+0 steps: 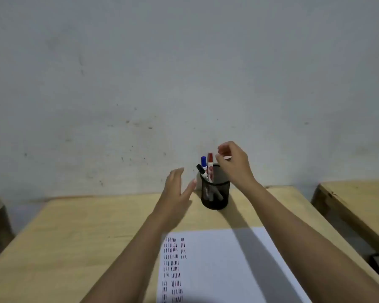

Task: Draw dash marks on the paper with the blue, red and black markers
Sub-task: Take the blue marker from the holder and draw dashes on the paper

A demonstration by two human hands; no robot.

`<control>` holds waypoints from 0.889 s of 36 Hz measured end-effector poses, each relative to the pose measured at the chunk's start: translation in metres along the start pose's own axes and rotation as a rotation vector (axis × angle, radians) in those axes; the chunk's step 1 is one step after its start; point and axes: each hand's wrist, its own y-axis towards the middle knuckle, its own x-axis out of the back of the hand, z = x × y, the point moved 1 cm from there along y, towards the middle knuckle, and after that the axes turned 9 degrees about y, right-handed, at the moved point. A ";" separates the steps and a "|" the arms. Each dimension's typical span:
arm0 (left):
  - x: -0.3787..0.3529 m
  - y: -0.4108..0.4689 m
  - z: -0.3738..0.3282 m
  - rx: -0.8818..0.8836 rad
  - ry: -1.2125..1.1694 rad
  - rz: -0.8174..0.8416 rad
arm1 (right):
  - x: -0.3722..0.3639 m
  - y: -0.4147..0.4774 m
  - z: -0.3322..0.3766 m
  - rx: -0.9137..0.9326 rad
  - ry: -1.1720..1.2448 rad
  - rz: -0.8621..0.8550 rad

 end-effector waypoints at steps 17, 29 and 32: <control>-0.074 0.008 -0.008 0.102 -0.365 0.067 | -0.023 -0.003 -0.022 -0.111 -0.086 0.254; -0.078 0.014 -0.004 0.085 -0.352 0.046 | -0.021 0.002 -0.025 -0.137 0.004 0.266; -0.078 0.015 -0.002 0.081 -0.343 0.051 | -0.019 0.002 -0.027 -0.118 0.001 0.296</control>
